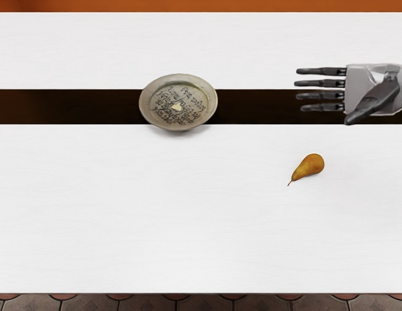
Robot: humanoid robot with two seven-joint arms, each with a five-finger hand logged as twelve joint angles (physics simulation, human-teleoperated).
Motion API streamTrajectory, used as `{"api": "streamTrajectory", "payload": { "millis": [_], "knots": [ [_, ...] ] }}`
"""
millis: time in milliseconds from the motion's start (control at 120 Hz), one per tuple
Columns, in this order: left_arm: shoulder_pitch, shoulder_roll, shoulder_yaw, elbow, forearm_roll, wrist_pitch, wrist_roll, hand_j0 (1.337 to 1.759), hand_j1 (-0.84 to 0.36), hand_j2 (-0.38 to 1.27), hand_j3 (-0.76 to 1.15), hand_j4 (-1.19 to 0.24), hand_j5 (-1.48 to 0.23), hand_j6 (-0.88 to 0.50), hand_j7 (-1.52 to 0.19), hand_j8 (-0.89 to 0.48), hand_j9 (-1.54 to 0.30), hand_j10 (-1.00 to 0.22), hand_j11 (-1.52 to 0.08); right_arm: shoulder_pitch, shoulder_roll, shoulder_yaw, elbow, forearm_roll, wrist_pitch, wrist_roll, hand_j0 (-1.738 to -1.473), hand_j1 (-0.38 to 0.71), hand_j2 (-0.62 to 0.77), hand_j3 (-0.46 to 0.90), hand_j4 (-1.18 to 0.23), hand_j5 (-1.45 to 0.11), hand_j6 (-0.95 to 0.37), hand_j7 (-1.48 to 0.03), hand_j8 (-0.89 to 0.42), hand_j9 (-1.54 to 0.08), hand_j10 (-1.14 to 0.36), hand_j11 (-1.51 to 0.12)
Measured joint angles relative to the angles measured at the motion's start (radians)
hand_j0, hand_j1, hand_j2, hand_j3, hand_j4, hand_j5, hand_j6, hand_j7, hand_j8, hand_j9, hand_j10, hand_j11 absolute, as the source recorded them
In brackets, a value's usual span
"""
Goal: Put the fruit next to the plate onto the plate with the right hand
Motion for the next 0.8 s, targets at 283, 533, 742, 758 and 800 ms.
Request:
{"api": "streamTrajectory", "payload": {
  "millis": [283,533,742,758,800],
  "knots": [
    [-0.001,0.000,-0.001,0.001,0.000,0.000,0.000,1.658,0.35,0.00,0.00,0.00,0.00,0.00,0.00,0.00,0.00,0.00,0.00,0.018,0.010,0.004,0.024,-0.032,0.000,0.000,-1.658,-0.32,-0.01,0.00,-0.02,-0.03,-0.02,-0.03,-0.02,-0.03,-0.02,-0.03],
    [0.007,0.000,-0.004,0.000,0.000,0.000,0.000,1.658,0.35,0.00,0.00,0.00,0.00,0.00,0.00,0.00,0.00,0.00,0.00,0.300,0.140,-0.155,0.174,-0.404,-0.056,0.000,-1.658,-0.32,-0.01,0.00,-0.03,-0.04,-0.03,-0.04,-0.03,-0.04,-0.03,-0.04],
    [0.007,0.000,-0.005,-0.001,0.000,0.000,0.000,1.658,0.35,0.00,0.00,0.00,0.00,0.00,0.00,0.00,0.00,0.00,0.00,0.552,0.225,-0.435,0.202,-0.621,-0.176,0.000,-1.658,-0.32,-0.01,0.00,-0.03,-0.04,-0.03,-0.04,-0.03,-0.04,-0.03,-0.04],
    [0.007,0.000,-0.005,-0.001,0.000,0.000,0.000,1.658,0.35,0.00,0.00,0.00,0.00,0.00,0.00,0.00,0.00,0.00,0.00,0.561,0.229,-0.445,0.203,-0.637,-0.179,0.000,-1.658,-0.32,-0.01,0.00,-0.03,-0.04,-0.03,-0.04,-0.03,-0.04,-0.03,-0.04],
    [0.007,0.000,-0.005,-0.001,0.000,0.000,0.000,1.658,0.35,0.00,0.00,0.00,0.00,0.00,0.00,0.00,0.00,0.00,0.00,0.580,0.246,-0.467,0.204,-0.687,-0.187,0.000,-1.658,-0.32,-0.01,0.00,-0.03,-0.04,-0.03,-0.04,-0.03,-0.04,-0.03,-0.04]
  ]
}}
